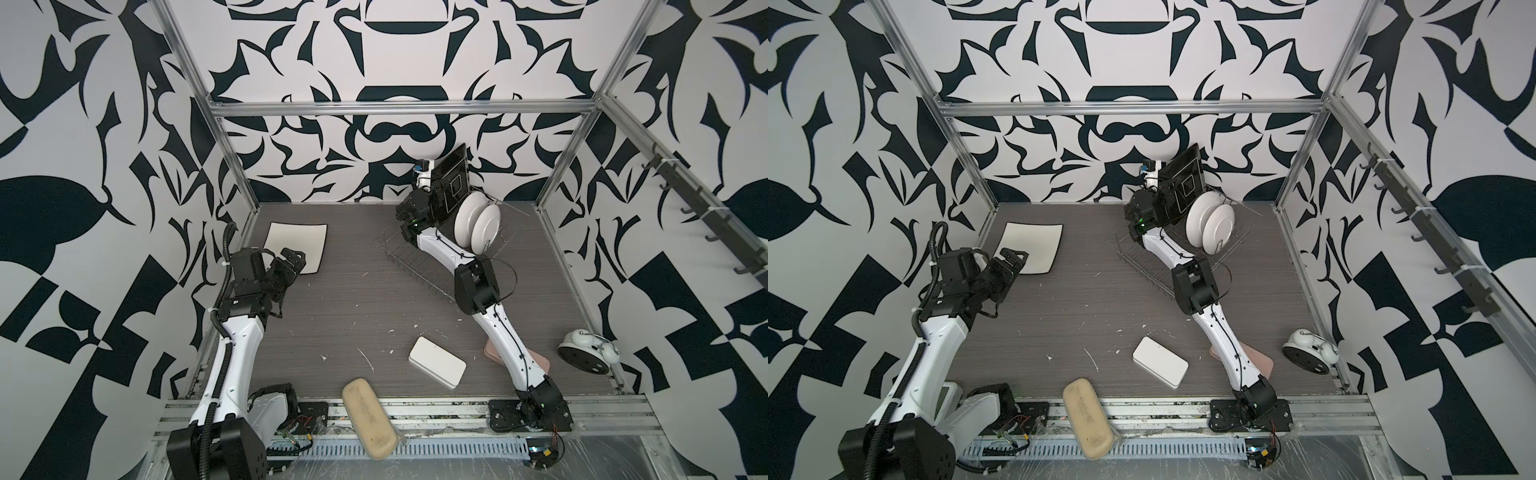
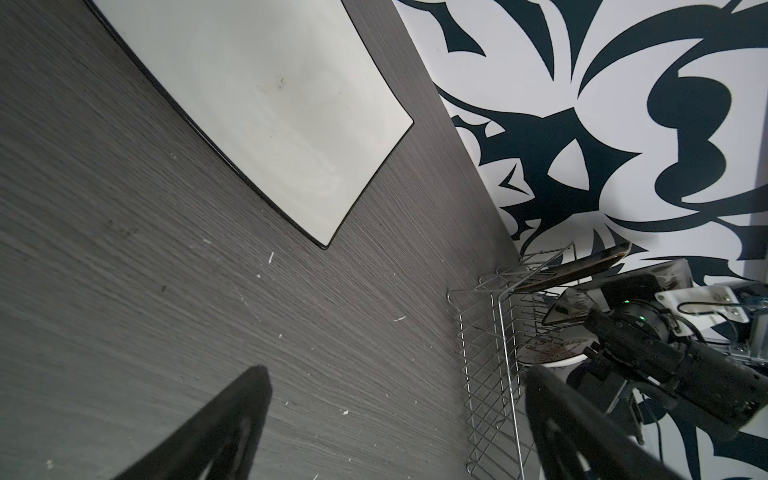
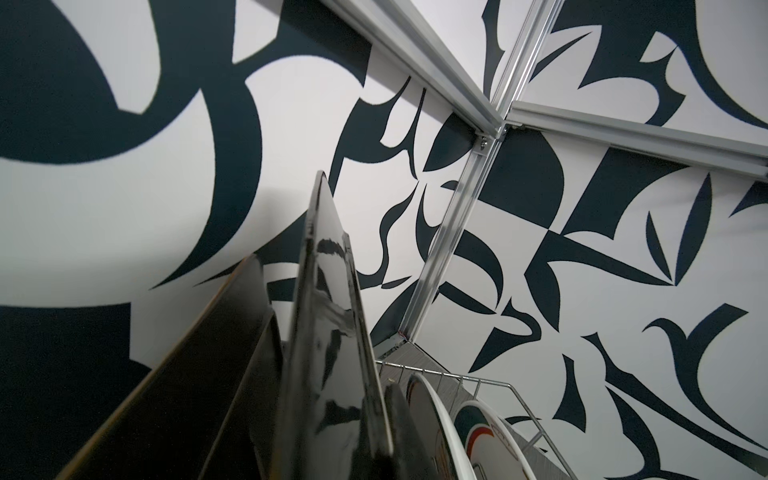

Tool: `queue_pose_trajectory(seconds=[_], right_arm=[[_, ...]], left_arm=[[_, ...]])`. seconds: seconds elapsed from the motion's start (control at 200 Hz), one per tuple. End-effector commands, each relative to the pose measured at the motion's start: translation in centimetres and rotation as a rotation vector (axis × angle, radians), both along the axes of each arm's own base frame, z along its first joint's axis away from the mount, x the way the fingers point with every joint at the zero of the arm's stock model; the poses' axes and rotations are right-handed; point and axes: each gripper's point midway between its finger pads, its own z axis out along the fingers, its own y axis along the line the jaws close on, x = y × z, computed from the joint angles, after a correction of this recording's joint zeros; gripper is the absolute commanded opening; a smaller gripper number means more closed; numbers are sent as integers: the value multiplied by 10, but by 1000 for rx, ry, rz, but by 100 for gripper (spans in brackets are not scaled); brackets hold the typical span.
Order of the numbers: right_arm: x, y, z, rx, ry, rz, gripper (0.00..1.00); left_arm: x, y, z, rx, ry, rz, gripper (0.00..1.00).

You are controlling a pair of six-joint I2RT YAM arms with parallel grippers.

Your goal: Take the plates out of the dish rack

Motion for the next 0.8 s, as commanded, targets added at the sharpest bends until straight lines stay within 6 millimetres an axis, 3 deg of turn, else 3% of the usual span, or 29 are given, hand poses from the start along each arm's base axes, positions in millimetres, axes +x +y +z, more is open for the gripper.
queue_pose_trajectory(seconds=[0.0,0.795], right_arm=[[-42,-15,139,142,-378,90,0],[-76,-18,195,170,-474,118,0]], left_arm=[[3,1,21,14,-46,-3,100],[3,-2,29,3,-64,-13,99]])
